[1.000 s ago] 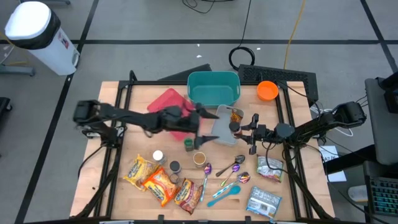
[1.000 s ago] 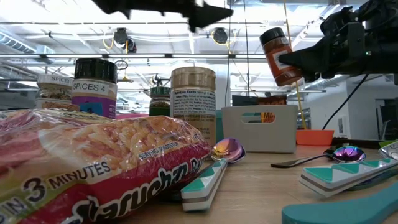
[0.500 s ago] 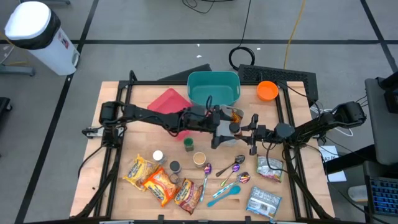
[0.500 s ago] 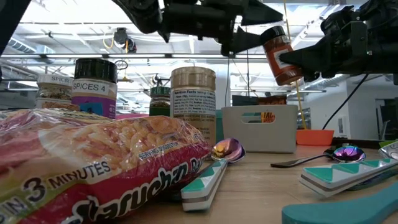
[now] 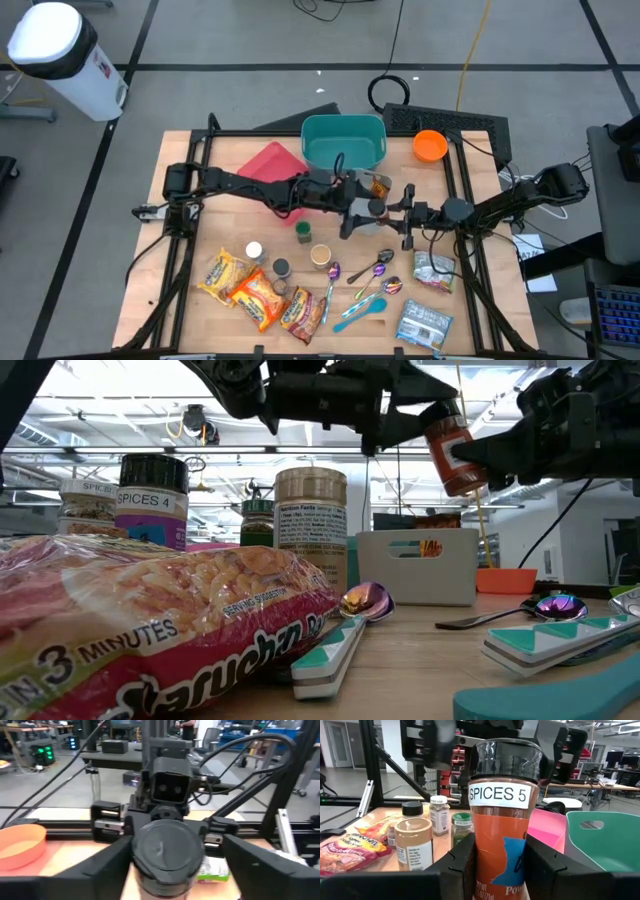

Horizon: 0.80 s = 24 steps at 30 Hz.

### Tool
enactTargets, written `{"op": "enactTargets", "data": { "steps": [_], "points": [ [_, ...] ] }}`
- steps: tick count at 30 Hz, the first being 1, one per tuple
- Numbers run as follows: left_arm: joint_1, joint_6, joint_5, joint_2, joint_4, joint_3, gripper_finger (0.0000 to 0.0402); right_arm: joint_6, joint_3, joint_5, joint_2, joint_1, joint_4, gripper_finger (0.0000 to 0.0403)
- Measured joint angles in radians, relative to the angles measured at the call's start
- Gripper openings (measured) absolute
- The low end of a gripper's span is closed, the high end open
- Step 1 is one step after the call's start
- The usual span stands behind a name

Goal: Pick & Place Food Item
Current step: Put the orange spice bottle into the gray bin

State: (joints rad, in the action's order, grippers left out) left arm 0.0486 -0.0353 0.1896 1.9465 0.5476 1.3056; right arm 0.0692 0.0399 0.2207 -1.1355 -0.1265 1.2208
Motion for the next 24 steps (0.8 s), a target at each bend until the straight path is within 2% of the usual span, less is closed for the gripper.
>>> {"op": "enactTargets", "data": {
  "steps": [3, 4, 11, 16, 24],
  "points": [
    [0.0, 0.003, -0.042, 0.0, -0.002, 0.0, 0.0215, 0.0, 0.0, 0.001, 0.0, 0.0, 0.001, 0.0111],
    [-0.001, 0.003, -0.054, 0.0, -0.002, 0.0, 0.0205, 0.0, 0.0, 0.002, 0.0, 0.0, 0.001, 0.0111],
    [-0.002, 0.01, -0.087, -0.001, -0.003, 0.0, 0.0204, -0.002, 0.0, 0.007, 0.0, 0.0, 0.0, 0.0121],
    [-0.003, 0.017, -0.126, -0.056, -0.088, 0.0, 0.0204, -0.057, 0.0, 0.013, 0.001, 0.0, 0.015, 0.0183],
    [-0.003, 0.097, -0.301, -0.198, -0.319, 0.001, 0.0204, -0.123, 0.0, 0.094, 0.017, 0.001, 0.068, 0.0274]
  ]
}}
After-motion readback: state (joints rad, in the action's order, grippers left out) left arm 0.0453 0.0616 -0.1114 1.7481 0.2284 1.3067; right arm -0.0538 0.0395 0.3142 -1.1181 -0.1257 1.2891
